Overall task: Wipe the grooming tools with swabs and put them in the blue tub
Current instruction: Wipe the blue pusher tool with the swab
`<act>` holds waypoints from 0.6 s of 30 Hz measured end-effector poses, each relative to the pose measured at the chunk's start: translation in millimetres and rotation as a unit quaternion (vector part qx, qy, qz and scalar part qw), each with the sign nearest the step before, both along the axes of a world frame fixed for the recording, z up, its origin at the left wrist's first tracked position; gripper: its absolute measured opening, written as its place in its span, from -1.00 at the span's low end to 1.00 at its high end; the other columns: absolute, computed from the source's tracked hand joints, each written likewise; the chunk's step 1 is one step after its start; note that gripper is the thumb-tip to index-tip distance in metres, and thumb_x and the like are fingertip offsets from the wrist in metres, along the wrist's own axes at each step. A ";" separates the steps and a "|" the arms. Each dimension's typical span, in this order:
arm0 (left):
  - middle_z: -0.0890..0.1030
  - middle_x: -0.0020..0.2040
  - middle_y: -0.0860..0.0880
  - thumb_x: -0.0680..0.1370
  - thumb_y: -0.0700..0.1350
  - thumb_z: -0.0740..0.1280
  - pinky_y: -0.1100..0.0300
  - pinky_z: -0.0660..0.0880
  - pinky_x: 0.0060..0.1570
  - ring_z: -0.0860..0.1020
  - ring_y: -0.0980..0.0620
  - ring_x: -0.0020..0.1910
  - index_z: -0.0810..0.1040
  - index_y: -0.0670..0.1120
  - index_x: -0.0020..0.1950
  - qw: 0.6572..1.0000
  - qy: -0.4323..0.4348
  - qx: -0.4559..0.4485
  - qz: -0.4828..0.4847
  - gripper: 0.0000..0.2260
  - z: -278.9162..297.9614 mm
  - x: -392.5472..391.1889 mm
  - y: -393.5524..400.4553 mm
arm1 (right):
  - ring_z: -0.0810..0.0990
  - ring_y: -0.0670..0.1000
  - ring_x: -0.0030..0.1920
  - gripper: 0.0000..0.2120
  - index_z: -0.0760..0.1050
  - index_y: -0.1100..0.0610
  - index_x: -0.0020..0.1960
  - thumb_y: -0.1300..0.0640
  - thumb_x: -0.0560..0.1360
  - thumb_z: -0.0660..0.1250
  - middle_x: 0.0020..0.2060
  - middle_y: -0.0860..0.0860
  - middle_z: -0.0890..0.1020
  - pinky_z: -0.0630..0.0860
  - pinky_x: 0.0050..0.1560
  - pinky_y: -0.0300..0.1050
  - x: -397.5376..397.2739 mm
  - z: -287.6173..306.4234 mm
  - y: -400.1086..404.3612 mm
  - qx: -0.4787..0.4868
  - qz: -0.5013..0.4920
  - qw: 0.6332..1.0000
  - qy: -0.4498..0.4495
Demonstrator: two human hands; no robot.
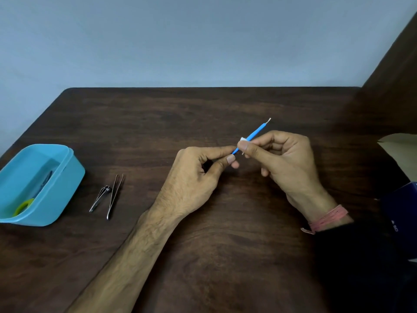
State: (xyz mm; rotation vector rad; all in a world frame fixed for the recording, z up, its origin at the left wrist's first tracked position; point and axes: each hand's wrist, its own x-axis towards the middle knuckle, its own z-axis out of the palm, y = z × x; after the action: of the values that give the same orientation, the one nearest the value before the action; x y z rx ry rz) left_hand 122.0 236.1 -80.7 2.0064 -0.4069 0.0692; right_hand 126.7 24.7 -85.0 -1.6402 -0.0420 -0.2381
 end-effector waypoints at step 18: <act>0.63 -0.04 0.08 0.74 -0.09 0.42 0.43 0.48 -0.33 0.55 0.29 -0.34 0.79 0.07 0.29 1.000 -0.001 -0.003 -0.016 -0.81 -2.8 5.8 3.5 | 0.57 -0.13 -0.38 -0.86 0.70 0.08 -0.13 0.12 0.51 0.65 -0.24 0.00 0.80 0.47 -0.49 -0.17 0.6 0.6 2.1 -0.018 0.004 0.999 -0.042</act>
State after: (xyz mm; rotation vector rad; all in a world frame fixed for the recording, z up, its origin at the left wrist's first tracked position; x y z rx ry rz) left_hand 127.8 239.7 -83.5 1.9940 -0.4407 0.0526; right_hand 127.3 26.8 -84.4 -1.6647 -0.1171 -0.3011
